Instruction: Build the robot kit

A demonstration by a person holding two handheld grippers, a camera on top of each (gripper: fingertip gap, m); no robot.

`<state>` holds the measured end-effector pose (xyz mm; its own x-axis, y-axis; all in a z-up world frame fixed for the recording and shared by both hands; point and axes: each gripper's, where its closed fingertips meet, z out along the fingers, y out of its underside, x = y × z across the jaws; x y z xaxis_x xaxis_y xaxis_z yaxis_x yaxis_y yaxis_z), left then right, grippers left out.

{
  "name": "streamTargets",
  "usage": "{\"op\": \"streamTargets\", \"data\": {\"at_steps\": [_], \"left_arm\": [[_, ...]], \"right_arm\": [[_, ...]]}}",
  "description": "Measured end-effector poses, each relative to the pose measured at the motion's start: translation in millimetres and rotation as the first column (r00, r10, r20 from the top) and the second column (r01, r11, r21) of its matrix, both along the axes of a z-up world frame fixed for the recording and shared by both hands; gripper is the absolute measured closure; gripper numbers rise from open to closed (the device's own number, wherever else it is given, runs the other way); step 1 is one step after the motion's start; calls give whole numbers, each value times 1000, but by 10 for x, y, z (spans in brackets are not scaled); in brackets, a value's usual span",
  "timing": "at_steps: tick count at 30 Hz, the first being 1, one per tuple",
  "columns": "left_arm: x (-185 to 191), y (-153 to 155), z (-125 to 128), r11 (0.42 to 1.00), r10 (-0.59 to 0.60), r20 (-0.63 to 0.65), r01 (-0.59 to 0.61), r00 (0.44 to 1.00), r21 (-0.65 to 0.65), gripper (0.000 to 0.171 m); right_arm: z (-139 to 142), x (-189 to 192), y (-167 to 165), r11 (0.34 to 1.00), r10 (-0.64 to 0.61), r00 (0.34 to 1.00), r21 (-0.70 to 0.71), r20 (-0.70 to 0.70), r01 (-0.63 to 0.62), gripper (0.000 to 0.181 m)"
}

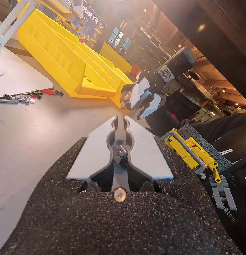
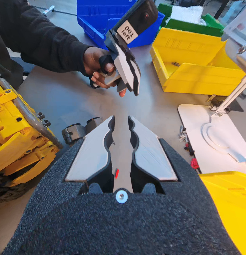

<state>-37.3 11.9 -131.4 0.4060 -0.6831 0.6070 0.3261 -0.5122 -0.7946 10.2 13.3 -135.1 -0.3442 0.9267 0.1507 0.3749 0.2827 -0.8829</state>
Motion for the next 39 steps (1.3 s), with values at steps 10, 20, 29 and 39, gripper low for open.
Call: {"op": "streamTargets", "data": {"at_steps": [10,20,29,39], "left_arm": [[46,-37,-1,998,-67,-8,67,998,-1,103],[-44,-51,15,973,-162,192,189,968,-131,78],[173,-263,200,948,-297,212,314,931,-50,90],[-112,-127,492,917,143,-208,-50,968,397,119]], "right_arm": [[-639,360,-308,992,123,895,-22,428,-126,144],[-4,9,-266,856,114,991,500,65,-131,156],[358,-155,-354,479,246,968,863,43,-160,157],[596,-273,-219,790,43,981,607,-190,83,140]]}}
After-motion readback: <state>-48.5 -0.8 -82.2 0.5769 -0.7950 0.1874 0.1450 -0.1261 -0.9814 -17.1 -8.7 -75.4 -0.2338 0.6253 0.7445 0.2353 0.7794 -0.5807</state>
